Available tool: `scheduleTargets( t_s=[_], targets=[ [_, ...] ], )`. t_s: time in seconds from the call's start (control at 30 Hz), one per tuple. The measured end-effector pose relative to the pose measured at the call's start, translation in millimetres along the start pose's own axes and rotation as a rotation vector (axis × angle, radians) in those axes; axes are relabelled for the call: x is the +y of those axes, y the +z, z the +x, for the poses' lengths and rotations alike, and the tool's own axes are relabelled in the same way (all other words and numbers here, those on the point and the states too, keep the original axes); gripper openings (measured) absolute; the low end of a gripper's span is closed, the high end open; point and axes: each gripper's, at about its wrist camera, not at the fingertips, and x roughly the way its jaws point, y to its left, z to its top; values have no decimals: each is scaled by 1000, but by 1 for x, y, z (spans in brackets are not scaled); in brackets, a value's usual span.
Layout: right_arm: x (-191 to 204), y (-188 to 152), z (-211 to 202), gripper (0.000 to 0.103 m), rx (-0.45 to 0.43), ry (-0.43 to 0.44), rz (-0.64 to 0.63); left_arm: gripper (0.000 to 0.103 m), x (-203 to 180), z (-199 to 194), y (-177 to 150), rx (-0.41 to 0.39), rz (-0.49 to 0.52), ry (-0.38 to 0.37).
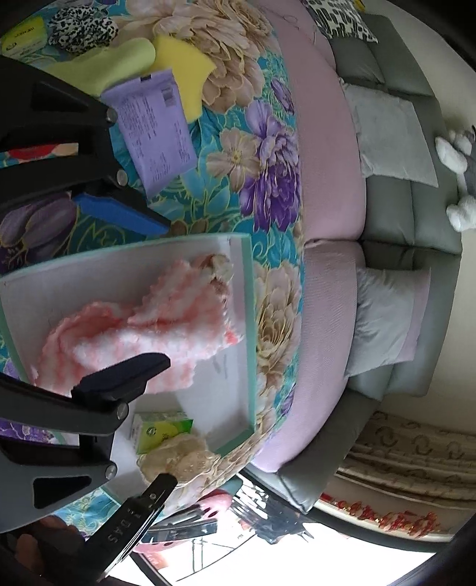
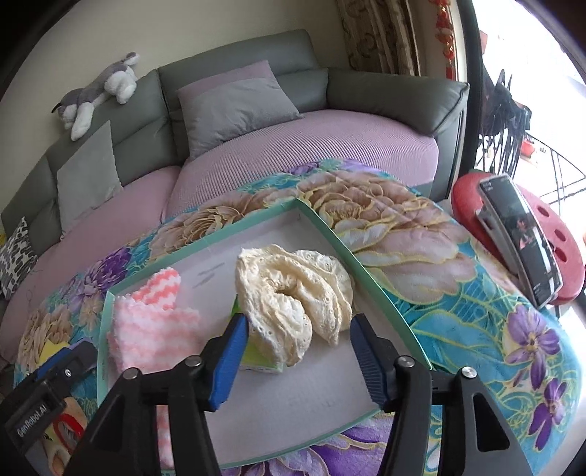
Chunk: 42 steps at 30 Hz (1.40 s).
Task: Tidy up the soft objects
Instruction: 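Lower the cream lace cloth and knitted cloth into the tray and open both tools, then withdraw both tools from the tray back toward the pile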
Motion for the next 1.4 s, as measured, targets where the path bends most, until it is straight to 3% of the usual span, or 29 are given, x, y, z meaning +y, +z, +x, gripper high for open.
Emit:
scheduleTargets(
  t_s=[0.3,0.57,0.87,1.2,1.4],
  targets=[
    [3,2,-6,83,-17,29,-8,92,20,-3,0,-19,-57,74],
    [5,4,-16,91,-26,55,-14,92,38,-15,0,-40,-106,118],
    [17,7,-34,94,-62,88,-53,93,55,-50,3,-124,-149,136],
    [69,-2,-41,94,-64,197,-151,93,87,-85,-1,-178,-196,216],
    [116,-17,-43,94,-40,281,-235,93,113,-91,-18,-153,-232,285]
  ],
)
